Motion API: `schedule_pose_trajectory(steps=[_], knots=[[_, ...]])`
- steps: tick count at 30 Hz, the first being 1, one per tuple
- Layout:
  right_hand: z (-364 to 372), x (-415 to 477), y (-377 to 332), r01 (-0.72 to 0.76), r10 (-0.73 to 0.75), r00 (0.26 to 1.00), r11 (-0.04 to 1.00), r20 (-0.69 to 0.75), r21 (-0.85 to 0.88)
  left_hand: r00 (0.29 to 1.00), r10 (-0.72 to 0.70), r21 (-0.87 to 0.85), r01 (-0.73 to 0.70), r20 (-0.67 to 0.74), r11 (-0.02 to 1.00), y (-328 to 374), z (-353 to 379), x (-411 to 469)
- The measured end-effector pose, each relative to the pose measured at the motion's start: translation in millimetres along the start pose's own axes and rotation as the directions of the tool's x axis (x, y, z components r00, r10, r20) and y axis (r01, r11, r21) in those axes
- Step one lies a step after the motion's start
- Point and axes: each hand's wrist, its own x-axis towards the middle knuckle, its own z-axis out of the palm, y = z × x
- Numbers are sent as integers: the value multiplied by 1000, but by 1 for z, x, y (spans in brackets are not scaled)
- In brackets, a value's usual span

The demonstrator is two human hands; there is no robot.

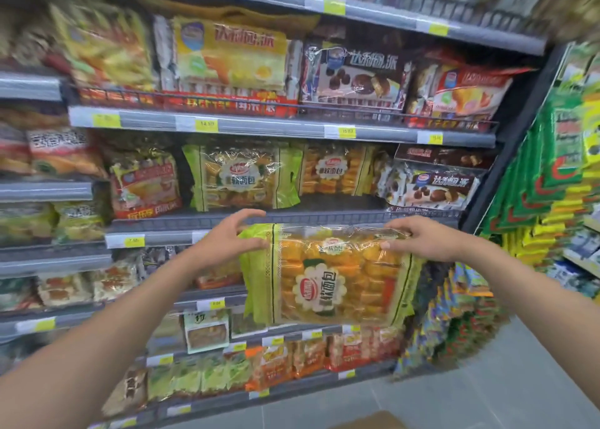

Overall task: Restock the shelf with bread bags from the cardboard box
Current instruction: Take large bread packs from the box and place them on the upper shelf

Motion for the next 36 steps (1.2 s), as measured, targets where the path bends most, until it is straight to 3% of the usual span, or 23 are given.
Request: schedule_pose_trajectory(steps=[3, 5, 7, 8, 11, 12, 14, 17, 21, 27, 31, 34, 36], knots=[[-10, 3, -20, 37, -37, 997, 999, -65, -12, 999, 36, -5, -36, -17, 999, 10, -17, -10], [-14, 1, -32, 60, -63, 992, 998, -109, -30, 998, -37, -331, 16, -56, 944, 7, -20, -20], [-18, 1, -38, 117, -125, 974, 992, -191, -53, 982, -186, -731, 99, -40, 676, -17, -16, -28], [-21, 2, -42, 137, -153, 961, 987, -229, -85, 959, -282, -812, 158, -9, 562, -35, -10, -31], [-22, 1, -53, 175, -233, 917, 965, -325, -198, 775, -559, -786, 529, 294, 320, -90, 21, -43], [-21, -1, -56, 200, -280, 892, 949, -355, -245, 725, -532, -768, 609, 437, 199, -96, 31, -48], [-15, -5, -60, 273, -391, 826, 908, -406, -318, 721, -341, -753, 656, 603, 57, -90, 43, -56], [-1, -12, -54, 401, -535, 735, 838, -417, -369, 820, -189, -815, 566, 540, 125, -65, 40, -58], [19, -23, -34, 476, -647, 666, 751, -372, -457, 903, -226, -896, 406, 364, 180, -41, 29, -56], [67, -31, 1, 438, -655, 675, 726, -338, -531, 928, -336, -868, 297, 163, 399, -34, 20, -45], [86, -39, 4, 419, -672, 616, 722, -411, -551, 930, -352, -832, 276, 105, 481, -28, 17, -49], [96, -42, 3, 284, -529, 683, 827, -503, -485, 937, -336, -831, 261, 96, 491, -25, 14, -49], [104, -41, -3, 92, -257, 710, 957, -655, -276, 949, -308, -854, 216, 69, 474, -19, 15, -50]])
